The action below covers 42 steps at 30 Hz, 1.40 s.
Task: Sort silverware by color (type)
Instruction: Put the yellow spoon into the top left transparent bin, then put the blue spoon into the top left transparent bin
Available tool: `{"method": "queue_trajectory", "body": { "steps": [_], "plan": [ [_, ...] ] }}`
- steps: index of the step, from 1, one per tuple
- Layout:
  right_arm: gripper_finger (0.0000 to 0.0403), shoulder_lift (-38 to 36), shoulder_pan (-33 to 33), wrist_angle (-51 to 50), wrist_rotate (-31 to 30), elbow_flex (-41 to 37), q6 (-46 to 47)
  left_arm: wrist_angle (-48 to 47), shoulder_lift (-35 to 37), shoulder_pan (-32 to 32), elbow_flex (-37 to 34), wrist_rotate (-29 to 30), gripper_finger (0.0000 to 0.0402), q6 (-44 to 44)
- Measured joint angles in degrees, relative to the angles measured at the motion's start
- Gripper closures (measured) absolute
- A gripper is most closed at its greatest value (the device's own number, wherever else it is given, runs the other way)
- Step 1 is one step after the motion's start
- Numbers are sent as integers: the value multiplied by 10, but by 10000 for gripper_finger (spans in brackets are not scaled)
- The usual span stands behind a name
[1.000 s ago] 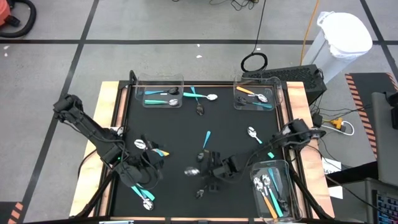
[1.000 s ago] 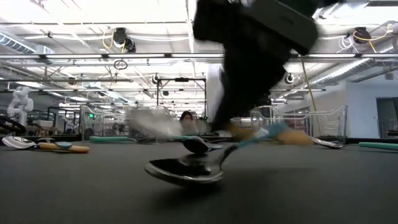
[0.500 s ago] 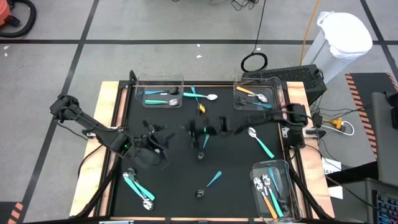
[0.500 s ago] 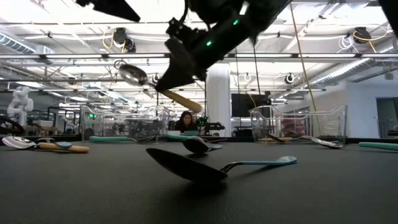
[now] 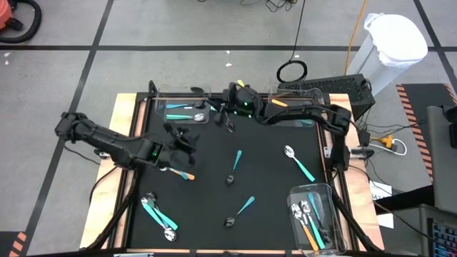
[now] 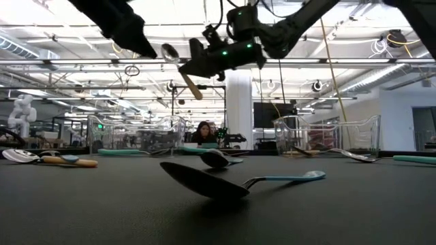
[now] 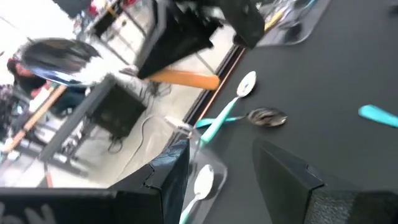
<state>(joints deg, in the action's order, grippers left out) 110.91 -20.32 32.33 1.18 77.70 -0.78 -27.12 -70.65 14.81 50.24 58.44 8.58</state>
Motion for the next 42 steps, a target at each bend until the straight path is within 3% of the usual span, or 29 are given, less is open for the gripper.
{"method": "queue_trajectory", "body": {
  "steps": [7,14,18,23,30,33,38,42],
  "plan": [
    [358,102,-22,-52,49,166,-16,-4,3,-72,0,-42,222,14],
    [358,185,-34,-209,76,325,-24,-112,21,-67,0,-49,222,106],
    [357,228,-37,-278,81,379,-30,-171,25,-58,0,-31,222,170],
    [332,240,-41,-292,81,392,-28,-206,25,-52,0,-22,222,214],
    [249,229,-46,-311,80,391,-30,-216,25,-39,-1,-23,222,240],
    [222,207,-42,-368,80,392,-37,-231,25,-25,-1,-34,222,267],
    [219,180,-11,-438,79,371,-44,-319,25,19,-2,-35,222,378],
    [237,138,32,-441,80,302,-43,-351,25,58,-23,-26,222,482]
  ]
}}
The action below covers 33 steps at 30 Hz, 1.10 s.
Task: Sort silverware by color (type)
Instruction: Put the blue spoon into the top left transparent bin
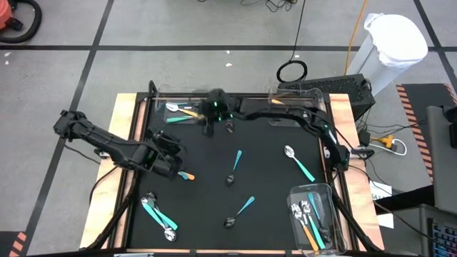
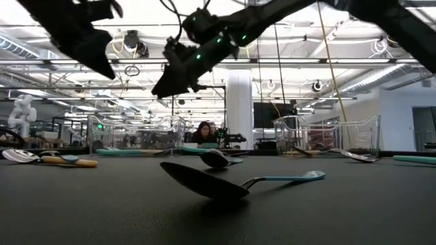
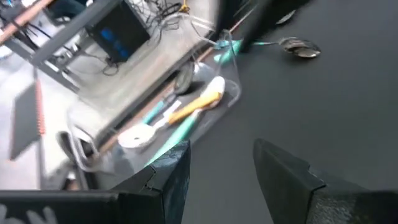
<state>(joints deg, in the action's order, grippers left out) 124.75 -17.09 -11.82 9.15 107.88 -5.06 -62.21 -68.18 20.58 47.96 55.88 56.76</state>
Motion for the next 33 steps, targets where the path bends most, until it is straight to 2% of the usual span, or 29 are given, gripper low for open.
{"method": "queue_trajectory", "body": {
  "steps": [4,8,12,16,20,24,27,31,33],
  "plan": [
    [255,-65,44,57,-12,-132,38,41,0,38,-46,-1,222,73],
    [265,-131,93,180,-56,-300,69,119,0,60,-97,-6,222,87],
    [268,-194,128,323,-115,-437,112,199,-1,62,-137,-23,222,44],
    [269,-223,152,436,-121,-535,168,263,-1,62,-160,-48,222,-28],
    [269,-233,172,493,-119,-578,201,289,-1,62,-163,-69,222,-101],
    [269,-232,193,500,-123,-582,223,285,-1,61,-163,-86,222,-126],
    [269,-232,221,506,-133,-582,214,283,0,61,-163,-145,222,-140],
    [269,-232,257,511,-185,-582,187,277,-1,61,-163,-254,222,-179],
    [269,-232,270,511,-196,-582,178,250,-1,61,-163,-279,222,-184]
  ]
}}
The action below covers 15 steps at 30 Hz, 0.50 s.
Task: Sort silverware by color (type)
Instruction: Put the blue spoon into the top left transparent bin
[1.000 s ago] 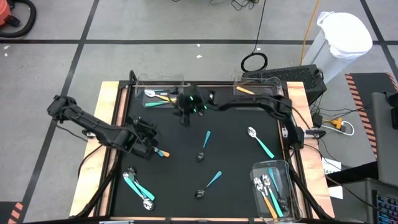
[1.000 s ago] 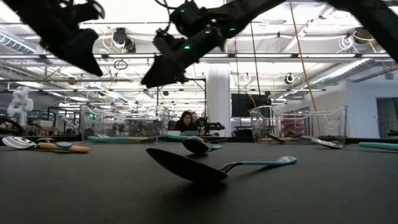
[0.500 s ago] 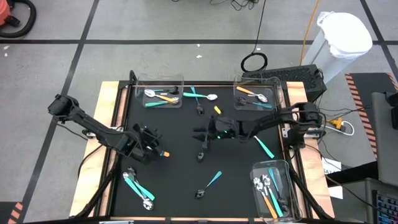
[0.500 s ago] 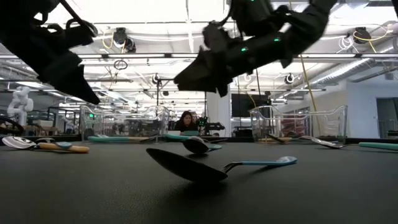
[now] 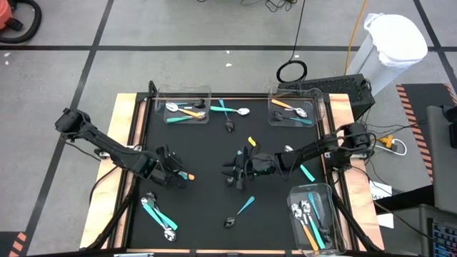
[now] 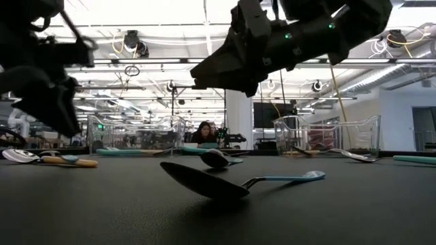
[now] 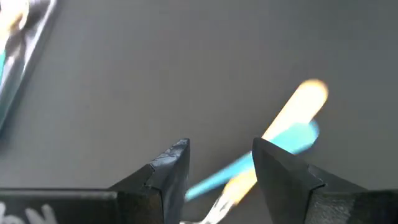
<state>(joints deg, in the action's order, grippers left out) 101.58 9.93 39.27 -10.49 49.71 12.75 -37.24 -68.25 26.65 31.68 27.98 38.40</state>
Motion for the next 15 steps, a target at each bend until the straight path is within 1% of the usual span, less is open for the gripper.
{"method": "queue_trajectory", "body": {
  "steps": [6,9,12,15],
  "plan": [
    [269,0,27,-22,0,0,-18,-98,0,-15,0,-51,222,2],
    [269,0,31,-29,0,0,-21,-135,-1,-30,0,-51,222,2],
    [269,0,31,-31,0,0,-21,-144,-9,-45,0,-50,222,2],
    [268,0,31,-31,0,0,-21,-128,-26,-55,0,-46,222,-8]
  ]
}}
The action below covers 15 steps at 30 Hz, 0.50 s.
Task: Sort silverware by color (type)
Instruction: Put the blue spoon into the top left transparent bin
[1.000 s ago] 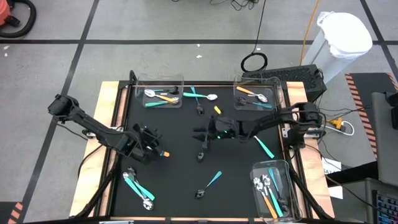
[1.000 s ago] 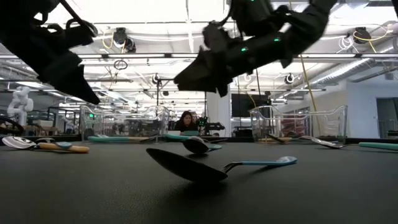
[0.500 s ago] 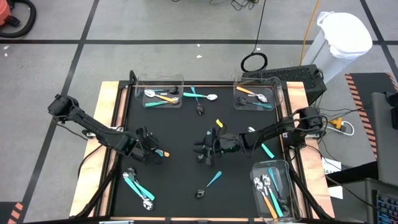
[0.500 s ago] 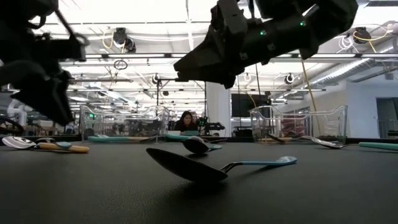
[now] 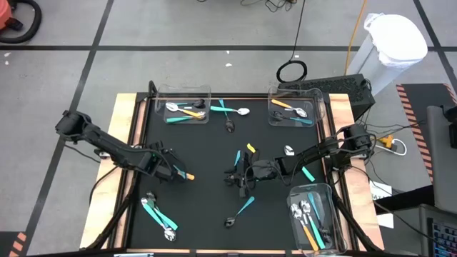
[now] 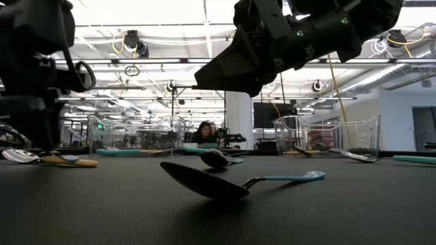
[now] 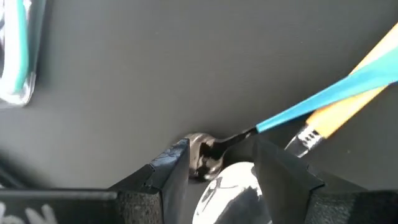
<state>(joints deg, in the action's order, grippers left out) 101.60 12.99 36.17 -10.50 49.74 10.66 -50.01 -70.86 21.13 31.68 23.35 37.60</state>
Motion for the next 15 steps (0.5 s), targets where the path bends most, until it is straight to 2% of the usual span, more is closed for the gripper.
{"method": "queue_trajectory", "body": {
  "steps": [12,15],
  "plan": [
    [268,0,0,-14,0,0,0,52,-79,-6,1,26,223,-53],
    [268,0,0,-19,0,0,0,60,-83,-7,0,26,241,-51]
  ]
}}
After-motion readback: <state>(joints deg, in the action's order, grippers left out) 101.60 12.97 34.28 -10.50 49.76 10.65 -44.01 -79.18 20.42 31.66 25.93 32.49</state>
